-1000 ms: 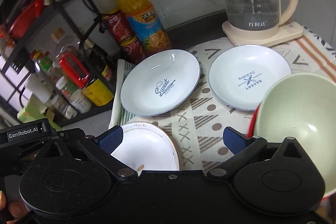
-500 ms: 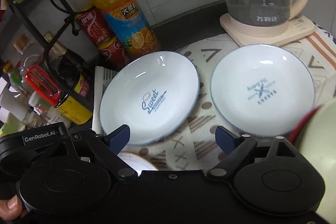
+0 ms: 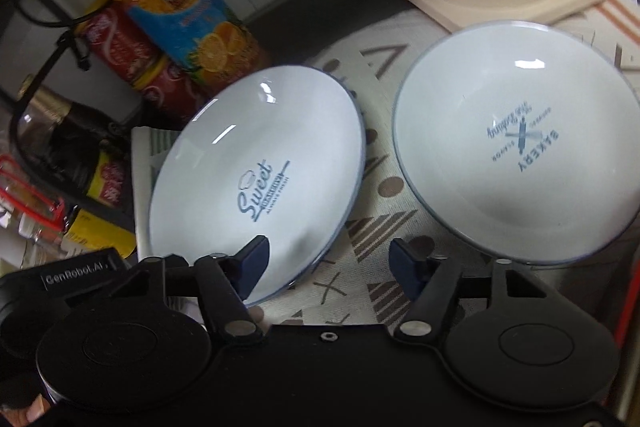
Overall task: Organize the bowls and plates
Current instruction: 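Close both grippers on the rim of the 'Sweet' plate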
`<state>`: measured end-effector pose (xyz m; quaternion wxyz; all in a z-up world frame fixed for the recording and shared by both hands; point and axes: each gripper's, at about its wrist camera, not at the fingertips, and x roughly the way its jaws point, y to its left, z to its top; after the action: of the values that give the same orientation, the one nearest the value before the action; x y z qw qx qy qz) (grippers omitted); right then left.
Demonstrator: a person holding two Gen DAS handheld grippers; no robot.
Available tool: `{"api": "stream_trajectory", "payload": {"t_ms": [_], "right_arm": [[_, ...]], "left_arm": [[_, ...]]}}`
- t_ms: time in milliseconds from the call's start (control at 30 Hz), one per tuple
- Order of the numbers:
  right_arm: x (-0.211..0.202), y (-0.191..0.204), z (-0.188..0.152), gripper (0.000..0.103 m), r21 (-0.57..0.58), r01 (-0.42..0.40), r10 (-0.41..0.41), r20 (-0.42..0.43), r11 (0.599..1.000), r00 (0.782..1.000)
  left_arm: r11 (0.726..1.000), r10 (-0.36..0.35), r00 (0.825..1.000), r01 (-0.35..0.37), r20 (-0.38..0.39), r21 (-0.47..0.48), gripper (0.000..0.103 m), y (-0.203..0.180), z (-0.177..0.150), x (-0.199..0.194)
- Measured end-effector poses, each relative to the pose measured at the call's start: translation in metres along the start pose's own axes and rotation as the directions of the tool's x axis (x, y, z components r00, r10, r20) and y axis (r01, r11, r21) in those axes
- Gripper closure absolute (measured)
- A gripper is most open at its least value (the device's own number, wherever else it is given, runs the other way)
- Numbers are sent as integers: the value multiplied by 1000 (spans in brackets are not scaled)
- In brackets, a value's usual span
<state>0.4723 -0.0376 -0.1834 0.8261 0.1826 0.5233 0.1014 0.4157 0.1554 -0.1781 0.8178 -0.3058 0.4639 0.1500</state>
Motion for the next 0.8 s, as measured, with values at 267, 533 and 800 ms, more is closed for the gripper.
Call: {"api": "stream_trajectory", "payload": {"t_ms": [267, 533, 800], "right_arm": [[15, -1, 1, 57, -21, -1, 1, 19, 1000, 1000], [22, -4, 10, 91, 0, -45, 45, 44, 999, 998], [-9, -1, 9, 88, -33, -83, 86, 106, 996, 991]], "left_arm": [[1000, 25, 999, -25, -28, -6, 79, 0, 4, 17], [999, 9, 1000, -9, -10, 37, 89, -10, 4, 12], [999, -10, 999, 8, 43, 47, 91, -13, -6, -17]]}}
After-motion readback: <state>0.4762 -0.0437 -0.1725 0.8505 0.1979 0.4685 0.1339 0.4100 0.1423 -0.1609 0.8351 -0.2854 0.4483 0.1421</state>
